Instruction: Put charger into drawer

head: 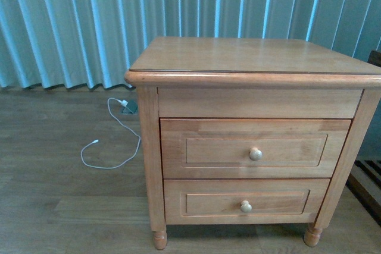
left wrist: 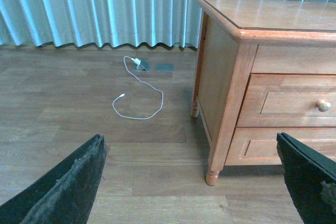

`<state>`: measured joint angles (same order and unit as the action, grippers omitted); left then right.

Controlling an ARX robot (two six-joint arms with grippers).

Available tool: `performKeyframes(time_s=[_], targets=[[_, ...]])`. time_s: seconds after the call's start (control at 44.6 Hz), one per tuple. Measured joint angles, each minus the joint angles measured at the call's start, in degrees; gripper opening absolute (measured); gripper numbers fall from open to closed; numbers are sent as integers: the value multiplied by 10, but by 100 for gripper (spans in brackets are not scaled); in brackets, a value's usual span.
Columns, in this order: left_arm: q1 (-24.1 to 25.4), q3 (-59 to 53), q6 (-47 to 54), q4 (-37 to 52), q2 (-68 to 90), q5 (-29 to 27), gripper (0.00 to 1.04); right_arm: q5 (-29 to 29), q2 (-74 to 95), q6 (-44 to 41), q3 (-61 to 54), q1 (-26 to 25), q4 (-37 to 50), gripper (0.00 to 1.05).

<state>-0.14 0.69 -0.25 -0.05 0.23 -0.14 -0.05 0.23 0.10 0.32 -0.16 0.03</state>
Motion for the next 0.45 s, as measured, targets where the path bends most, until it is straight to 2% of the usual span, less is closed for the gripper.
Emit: performKeyframes(time_s=[0.134,0.358,0.448], targets=[[0,0,0,0,0,0,99,0,0,-1,0,0,0,3],[0,0,0,0,0,0,99,0,0,-1,0,0,0,50],[0,0,0,0,0,0,99,0,0,-1,0,0,0,64]])
